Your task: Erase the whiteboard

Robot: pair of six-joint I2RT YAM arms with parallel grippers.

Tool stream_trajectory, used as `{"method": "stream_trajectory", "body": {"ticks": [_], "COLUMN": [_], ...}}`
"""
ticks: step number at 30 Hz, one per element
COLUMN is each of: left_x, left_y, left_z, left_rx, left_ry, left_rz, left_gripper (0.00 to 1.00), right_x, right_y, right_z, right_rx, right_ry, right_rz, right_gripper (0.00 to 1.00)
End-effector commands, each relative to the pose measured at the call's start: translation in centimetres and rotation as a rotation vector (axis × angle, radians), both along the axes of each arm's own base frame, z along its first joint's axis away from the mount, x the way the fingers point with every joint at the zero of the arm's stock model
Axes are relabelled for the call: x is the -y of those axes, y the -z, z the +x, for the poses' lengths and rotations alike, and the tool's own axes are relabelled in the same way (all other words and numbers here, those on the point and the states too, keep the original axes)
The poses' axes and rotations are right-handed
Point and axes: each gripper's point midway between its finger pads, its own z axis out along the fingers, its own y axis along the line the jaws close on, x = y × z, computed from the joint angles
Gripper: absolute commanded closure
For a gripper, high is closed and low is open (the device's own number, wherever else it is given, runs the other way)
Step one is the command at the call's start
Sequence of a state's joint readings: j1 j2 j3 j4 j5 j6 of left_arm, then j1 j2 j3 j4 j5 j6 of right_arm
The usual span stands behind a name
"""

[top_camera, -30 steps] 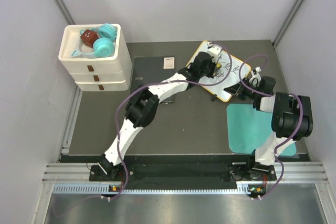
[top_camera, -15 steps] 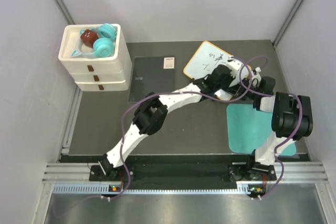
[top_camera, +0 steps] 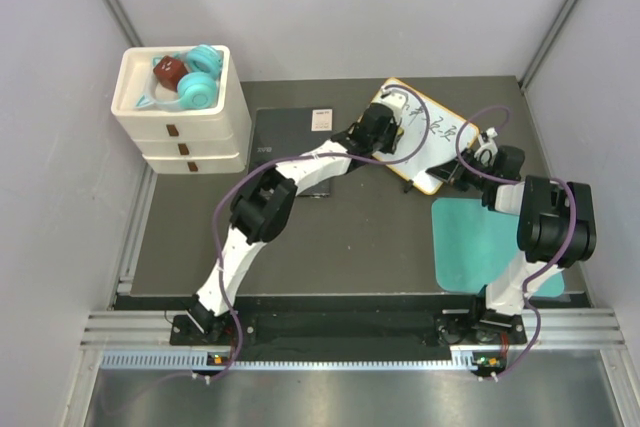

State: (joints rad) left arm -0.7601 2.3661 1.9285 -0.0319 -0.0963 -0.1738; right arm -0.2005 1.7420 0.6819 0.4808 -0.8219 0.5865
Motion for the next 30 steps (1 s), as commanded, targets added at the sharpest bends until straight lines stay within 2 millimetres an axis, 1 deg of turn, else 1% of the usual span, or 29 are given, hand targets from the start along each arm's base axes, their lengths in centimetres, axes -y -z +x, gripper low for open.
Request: {"method": "stream_trajectory", "body": {"ticks": [1,2,3,4,5,6,9,12,15,19,20,22,23,25,26,28,29,30], "left_x": [-1.0,-0.4,0.9,1.5,2.0,3.0,4.8,5.6,5.4,4.1,3.4,2.5,1.5,0.5,-0.5,-1.6,-2.6,-3.0], "left_y": [11.4,11.1,11.0,10.8,10.9,10.9,11.2,11.0,11.4,12.3,12.8,13.1,13.1,13.0,12.7,12.5,12.3,12.2], "left_z": [-6.8,-7.2,-8.5,-9.0,-9.7,-10.9,-13.0,-13.9,-14.0,-12.8,-12.0,-10.9,-9.6,-8.1,-6.5,-5.0,-3.8,-3.4], "left_rx": [-0.232,-0.216,-0.207,-0.199,-0.200,-0.203,-0.253,-0.221,-0.231,-0.226,-0.237,-0.245,-0.246,-0.248,-0.244,-0.242,-0.245,-0.242], "left_ry": [0.058,0.068,0.099,0.107,0.109,0.133,0.179,0.204,0.198,0.124,0.093,0.050,0.010,-0.027,-0.063,-0.098,-0.121,-0.133], "left_rz": [0.236,0.240,0.242,0.245,0.247,0.240,0.187,0.215,0.231,0.270,0.269,0.271,0.264,0.259,0.251,0.255,0.257,0.265], "left_gripper": [1.00,1.00,1.00,1.00,1.00,1.00,1.00,1.00,1.00,1.00,1.00,1.00,1.00,1.00,1.00,1.00,1.00,1.00], "right_x": [0.7,0.8,0.8,0.8,0.8,0.9,0.9,0.9,0.9,0.9,0.9,0.9,0.8,0.8,0.8,0.8,0.8,0.8], "right_y": [4.4,4.4,4.4,4.4,4.4,4.4,4.4,4.3,4.3,4.3,4.3,4.3,4.3,4.3,4.3,4.3,4.3,4.3], "right_z": [-2.9,-2.9,-2.9,-2.9,-2.8,-2.9,-2.9,-2.8,-2.8,-2.9,-2.9,-2.9,-2.9,-2.9,-2.9,-2.9,-2.9,-2.9], "right_rx": [-0.217,-0.218,-0.217,-0.220,-0.217,-0.220,-0.219,-0.218,-0.215,-0.216,-0.214,-0.212,-0.212,-0.213,-0.211,-0.214,-0.214,-0.213], "right_ry": [0.064,0.067,0.066,0.068,0.067,0.072,0.073,0.072,0.075,0.075,0.074,0.072,0.072,0.071,0.071,0.071,0.072,0.071], "right_rz": [-0.028,-0.027,-0.028,-0.027,-0.029,-0.029,-0.029,-0.028,-0.031,-0.029,-0.031,-0.029,-0.029,-0.028,-0.028,-0.027,-0.028,-0.028], "right_gripper": [1.00,1.00,1.00,1.00,1.00,1.00,1.00,1.00,1.00,1.00,1.00,1.00,1.00,1.00,1.00,1.00,1.00,1.00]}}
